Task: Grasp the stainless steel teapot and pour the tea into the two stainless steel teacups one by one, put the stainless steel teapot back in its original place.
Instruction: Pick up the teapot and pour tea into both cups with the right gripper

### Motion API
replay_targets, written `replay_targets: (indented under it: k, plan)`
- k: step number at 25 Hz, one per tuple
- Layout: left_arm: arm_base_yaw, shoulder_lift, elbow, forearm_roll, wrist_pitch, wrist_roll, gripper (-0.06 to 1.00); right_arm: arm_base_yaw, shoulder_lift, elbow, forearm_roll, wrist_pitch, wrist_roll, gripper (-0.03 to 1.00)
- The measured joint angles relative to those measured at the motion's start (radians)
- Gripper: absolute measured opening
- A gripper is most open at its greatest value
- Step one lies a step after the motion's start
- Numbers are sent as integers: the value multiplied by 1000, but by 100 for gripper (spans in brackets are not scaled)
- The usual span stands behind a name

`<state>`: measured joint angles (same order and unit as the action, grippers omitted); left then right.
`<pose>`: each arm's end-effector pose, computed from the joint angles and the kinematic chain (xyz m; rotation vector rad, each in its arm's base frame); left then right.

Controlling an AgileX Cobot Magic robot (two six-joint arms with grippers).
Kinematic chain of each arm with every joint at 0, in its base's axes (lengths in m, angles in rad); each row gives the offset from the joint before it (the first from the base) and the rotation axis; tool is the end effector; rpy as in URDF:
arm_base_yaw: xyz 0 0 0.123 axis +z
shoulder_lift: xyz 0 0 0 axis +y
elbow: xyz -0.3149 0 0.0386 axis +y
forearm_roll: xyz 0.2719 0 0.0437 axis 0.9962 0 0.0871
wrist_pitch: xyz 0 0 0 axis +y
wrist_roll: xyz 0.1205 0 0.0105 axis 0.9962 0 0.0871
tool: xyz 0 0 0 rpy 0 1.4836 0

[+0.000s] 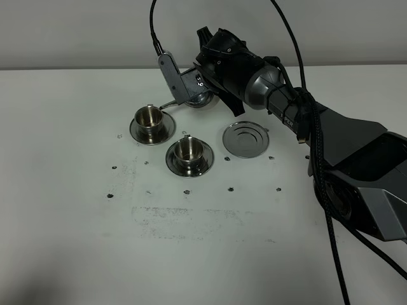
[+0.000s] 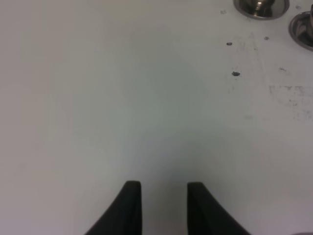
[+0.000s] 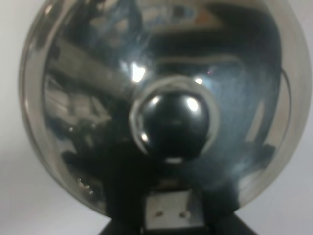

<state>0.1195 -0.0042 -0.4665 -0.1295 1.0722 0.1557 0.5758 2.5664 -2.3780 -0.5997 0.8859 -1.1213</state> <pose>0.0138 -0.0122 0.2638 0.0422 2.0775 0.0119 0.5562 0.2980 0.1692 -2.1382 1.4604 -0.9460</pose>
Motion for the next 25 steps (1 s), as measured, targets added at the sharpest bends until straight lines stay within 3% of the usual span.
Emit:
replay_targets:
  k: [25]
  plan:
    - [0,0,0,0,0,0,28,37,0,0,-74,-14,0,18]
